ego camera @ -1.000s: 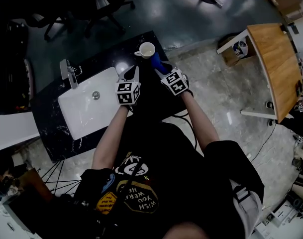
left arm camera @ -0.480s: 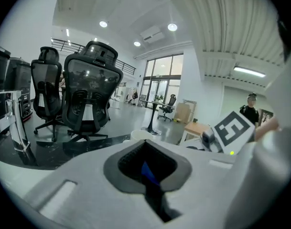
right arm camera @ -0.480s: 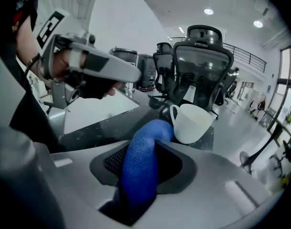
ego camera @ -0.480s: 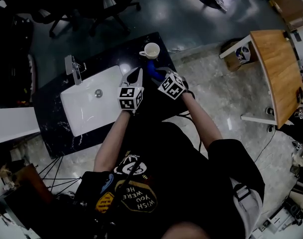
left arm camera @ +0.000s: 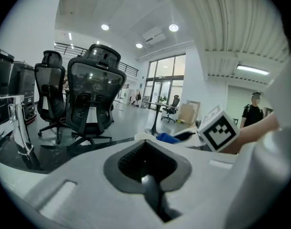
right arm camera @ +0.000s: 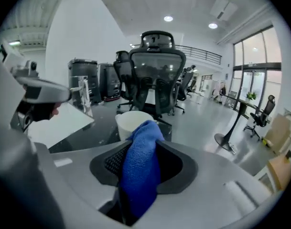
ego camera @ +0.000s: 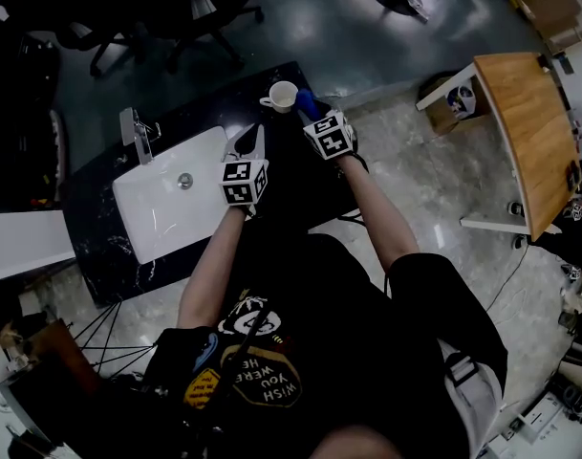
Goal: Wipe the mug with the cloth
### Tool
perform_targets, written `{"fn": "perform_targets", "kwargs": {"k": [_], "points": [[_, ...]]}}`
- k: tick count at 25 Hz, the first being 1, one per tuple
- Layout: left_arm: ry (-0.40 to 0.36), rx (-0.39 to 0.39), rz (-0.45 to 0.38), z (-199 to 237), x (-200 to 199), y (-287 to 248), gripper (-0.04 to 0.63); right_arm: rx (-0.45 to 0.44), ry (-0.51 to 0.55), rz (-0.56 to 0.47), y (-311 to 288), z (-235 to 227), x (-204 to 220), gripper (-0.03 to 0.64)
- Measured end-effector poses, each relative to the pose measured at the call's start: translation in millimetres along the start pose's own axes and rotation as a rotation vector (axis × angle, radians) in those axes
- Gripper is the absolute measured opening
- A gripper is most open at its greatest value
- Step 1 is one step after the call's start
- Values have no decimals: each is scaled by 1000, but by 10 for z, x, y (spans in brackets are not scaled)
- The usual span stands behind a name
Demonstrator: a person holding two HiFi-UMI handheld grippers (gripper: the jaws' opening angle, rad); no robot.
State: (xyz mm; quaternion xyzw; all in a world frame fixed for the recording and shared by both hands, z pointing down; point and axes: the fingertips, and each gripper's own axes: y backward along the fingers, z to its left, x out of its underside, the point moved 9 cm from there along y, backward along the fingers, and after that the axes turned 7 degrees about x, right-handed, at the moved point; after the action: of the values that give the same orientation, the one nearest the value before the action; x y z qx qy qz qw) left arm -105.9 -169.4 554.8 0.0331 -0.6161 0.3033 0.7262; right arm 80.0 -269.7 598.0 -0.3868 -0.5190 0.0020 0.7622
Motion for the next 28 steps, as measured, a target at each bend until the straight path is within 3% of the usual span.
{"fn": "perform_targets", "kwargs": {"k": [3,5,7,11,13,16,20,22,23,26,28], "points": [[-4,5,22,27,27,-94,3,-142,147,68,90,322,177,140],[-8,4,39,53,48,-160,3,-186,204,77,178,415,255,139],[-11,5,54,72,70,-215,3,-137,158,62,239,303,248,138],[-37,5,75,100,64,-290,3,43,4,-15,250,-106,-47,138],[-45,3,72,125,22,-324,3,68,-13,-22,147,-161,-156,138],[-44,3,64,208,-77,-366,3,-33,92,41,30,105,-132,138],[-43,-5,65,395,-283,-430,3,-265,314,70,180,629,108,138],[-30,23,99,399,-300,-465,3,-298,339,81,229,676,182,138],[-20,42,114,370,-274,-472,3,-257,297,93,231,597,193,138],[8,74,132,276,-174,-481,3,-21,48,98,164,119,72,140],[12,86,139,223,-132,-496,3,73,-43,68,82,-120,-82,140]]}}
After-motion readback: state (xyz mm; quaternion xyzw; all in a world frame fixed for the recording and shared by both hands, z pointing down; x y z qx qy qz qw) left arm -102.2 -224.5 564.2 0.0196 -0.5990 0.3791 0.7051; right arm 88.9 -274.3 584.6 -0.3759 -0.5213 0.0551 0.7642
